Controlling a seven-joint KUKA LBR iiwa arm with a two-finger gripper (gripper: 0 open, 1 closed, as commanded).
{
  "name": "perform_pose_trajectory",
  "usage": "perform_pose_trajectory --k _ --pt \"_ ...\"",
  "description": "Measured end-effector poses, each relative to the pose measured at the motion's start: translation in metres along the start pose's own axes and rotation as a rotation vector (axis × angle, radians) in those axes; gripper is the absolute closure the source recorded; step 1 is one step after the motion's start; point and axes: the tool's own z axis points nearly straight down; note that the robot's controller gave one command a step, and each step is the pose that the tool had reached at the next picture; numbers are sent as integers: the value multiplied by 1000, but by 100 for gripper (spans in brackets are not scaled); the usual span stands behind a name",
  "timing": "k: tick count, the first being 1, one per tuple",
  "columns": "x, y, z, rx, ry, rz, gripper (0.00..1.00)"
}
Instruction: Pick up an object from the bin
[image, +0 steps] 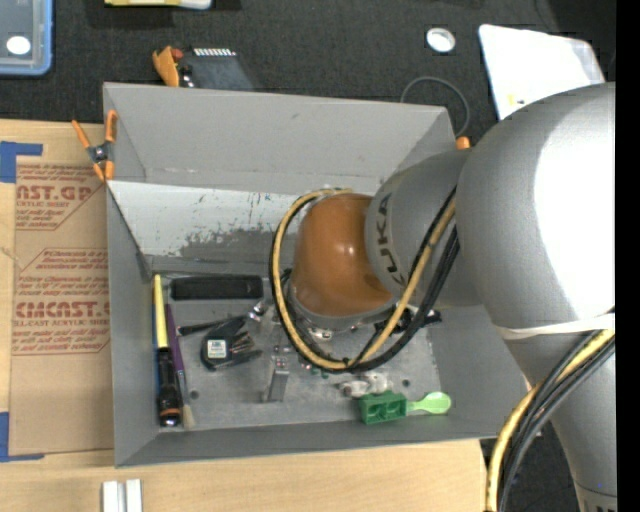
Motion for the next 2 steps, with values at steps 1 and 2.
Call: perform_pose_trajectory --k 1,2 --pt "-3 3 -52 3 8 -103 0" --pt "-6 -1 -86 -2 4 -82 0"
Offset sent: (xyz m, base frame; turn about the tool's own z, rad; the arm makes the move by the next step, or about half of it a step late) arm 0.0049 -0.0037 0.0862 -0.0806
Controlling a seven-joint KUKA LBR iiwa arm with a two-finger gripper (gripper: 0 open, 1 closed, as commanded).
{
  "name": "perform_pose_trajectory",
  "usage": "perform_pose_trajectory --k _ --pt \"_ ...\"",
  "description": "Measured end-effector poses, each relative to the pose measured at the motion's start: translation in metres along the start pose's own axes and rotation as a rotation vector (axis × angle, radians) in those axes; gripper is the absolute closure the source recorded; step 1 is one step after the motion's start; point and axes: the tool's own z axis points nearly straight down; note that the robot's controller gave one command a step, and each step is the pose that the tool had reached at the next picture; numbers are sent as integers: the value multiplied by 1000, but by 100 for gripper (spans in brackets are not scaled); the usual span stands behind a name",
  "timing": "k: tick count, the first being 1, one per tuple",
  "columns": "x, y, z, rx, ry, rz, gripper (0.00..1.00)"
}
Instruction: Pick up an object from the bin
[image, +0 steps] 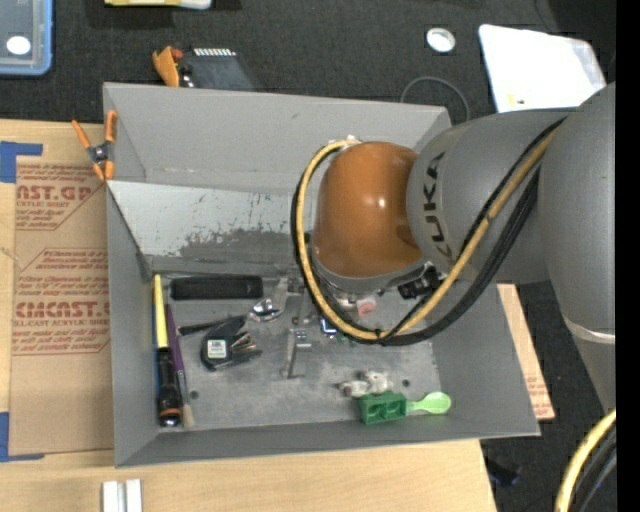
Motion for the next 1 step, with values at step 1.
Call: perform_pose_trajectory --k 1 --pt "-43 -2 44 -2 -10 16 0"
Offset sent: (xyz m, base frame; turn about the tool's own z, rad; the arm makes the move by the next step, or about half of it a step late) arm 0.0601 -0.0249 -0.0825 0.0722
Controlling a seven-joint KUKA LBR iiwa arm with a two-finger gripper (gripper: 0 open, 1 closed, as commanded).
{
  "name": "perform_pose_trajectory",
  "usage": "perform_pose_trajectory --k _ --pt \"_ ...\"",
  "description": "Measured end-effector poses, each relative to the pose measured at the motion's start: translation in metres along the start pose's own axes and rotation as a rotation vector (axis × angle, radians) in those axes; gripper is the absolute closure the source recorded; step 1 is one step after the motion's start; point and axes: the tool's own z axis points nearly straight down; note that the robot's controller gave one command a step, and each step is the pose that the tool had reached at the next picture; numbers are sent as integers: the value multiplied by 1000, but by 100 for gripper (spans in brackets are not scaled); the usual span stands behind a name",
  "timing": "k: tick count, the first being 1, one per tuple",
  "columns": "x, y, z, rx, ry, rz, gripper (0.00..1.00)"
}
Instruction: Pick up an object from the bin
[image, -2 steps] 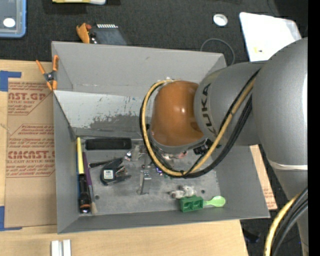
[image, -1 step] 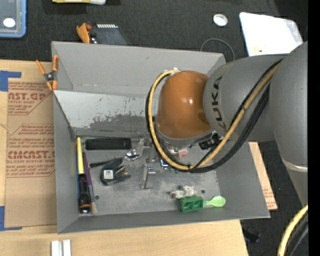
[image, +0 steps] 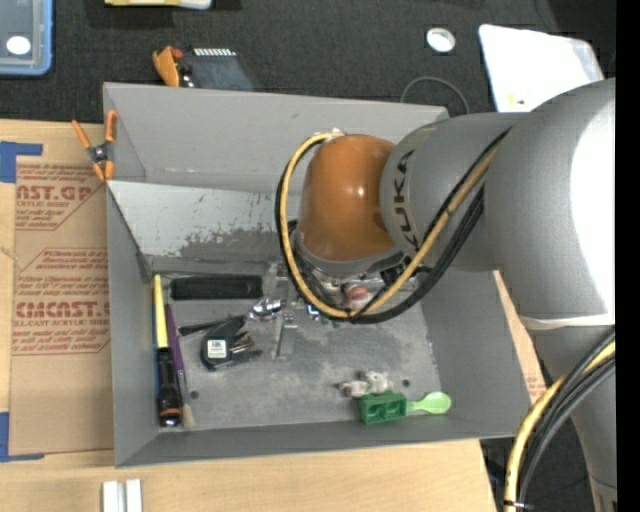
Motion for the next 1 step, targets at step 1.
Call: perform_pose_trajectory --k 1 --pt "-17 -19 38 -2 1 55 0"
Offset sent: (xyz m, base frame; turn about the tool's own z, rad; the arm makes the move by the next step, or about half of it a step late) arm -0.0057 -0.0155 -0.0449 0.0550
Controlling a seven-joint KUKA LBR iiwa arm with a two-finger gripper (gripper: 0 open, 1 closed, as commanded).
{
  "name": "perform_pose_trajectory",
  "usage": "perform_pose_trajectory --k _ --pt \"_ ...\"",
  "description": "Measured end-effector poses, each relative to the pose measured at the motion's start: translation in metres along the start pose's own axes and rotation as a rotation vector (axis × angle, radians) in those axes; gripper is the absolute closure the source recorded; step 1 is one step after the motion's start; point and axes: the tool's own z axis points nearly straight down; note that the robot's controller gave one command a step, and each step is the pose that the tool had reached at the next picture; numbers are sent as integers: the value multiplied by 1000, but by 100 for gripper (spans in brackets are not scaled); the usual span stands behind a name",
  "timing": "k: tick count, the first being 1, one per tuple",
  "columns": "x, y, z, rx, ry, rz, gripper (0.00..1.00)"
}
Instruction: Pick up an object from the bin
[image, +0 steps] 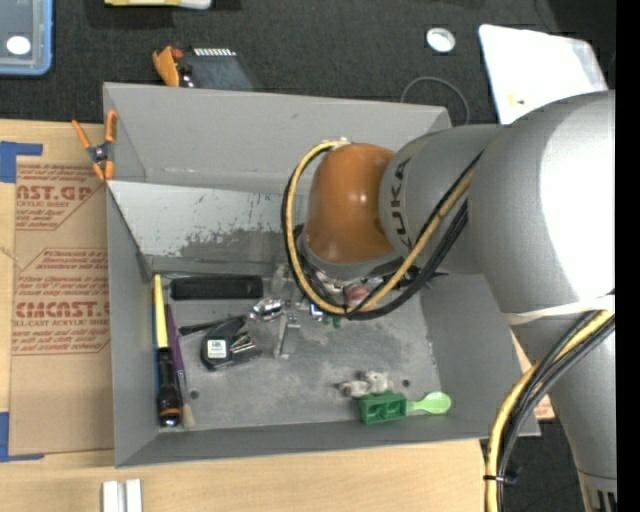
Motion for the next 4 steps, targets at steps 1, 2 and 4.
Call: perform_pose_trajectory --k 1,2,4 --pt "20 2 6 0 0 0 0" --pt "25 8 6 0 -1 2 0" --pt "35 59 -62 -5 -11 -123 0"
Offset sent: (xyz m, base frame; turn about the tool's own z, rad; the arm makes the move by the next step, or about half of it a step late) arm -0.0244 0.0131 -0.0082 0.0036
